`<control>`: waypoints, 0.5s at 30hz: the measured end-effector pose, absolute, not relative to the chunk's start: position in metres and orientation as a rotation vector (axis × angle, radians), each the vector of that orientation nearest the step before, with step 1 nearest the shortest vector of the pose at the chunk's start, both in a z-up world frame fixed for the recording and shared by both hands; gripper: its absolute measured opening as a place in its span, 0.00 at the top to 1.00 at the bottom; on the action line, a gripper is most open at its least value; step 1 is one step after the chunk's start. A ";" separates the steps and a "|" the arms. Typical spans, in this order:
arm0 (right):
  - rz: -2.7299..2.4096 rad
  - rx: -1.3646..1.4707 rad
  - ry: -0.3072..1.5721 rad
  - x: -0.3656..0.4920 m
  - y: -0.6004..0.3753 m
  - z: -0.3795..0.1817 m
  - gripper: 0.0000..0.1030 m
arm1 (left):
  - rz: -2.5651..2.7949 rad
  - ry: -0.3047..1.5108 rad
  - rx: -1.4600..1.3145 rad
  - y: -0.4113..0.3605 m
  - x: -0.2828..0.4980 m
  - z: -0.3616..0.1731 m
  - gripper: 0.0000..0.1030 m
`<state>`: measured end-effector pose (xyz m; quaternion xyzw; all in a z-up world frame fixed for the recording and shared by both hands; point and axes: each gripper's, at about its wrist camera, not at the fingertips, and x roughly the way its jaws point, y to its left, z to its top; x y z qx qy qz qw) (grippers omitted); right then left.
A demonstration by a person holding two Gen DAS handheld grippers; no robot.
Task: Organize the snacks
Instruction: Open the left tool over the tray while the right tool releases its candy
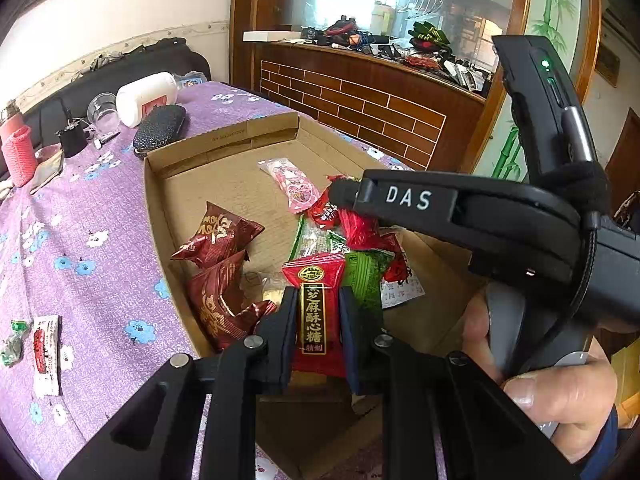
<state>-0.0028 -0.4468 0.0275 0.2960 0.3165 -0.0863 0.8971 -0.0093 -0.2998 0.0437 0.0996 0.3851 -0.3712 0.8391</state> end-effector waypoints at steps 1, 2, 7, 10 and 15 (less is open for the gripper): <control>-0.179 0.610 0.657 -0.002 -0.446 0.028 0.78 | -0.784 0.812 0.212 -0.300 -0.010 0.044 0.81; -0.177 0.608 0.658 -0.003 -0.446 0.028 0.78 | -0.781 0.806 0.216 -0.300 -0.010 0.044 0.81; -0.195 0.590 0.626 -0.007 -0.444 0.034 0.64 | -0.778 0.783 0.205 -0.296 -0.013 0.051 0.62; -0.216 0.575 0.574 -0.014 -0.445 0.041 0.57 | -0.781 0.762 0.202 -0.293 -0.015 0.057 0.59; -0.191 0.542 0.513 -0.021 -0.438 0.052 0.57 | -0.772 0.731 0.206 -0.284 -0.019 0.067 0.59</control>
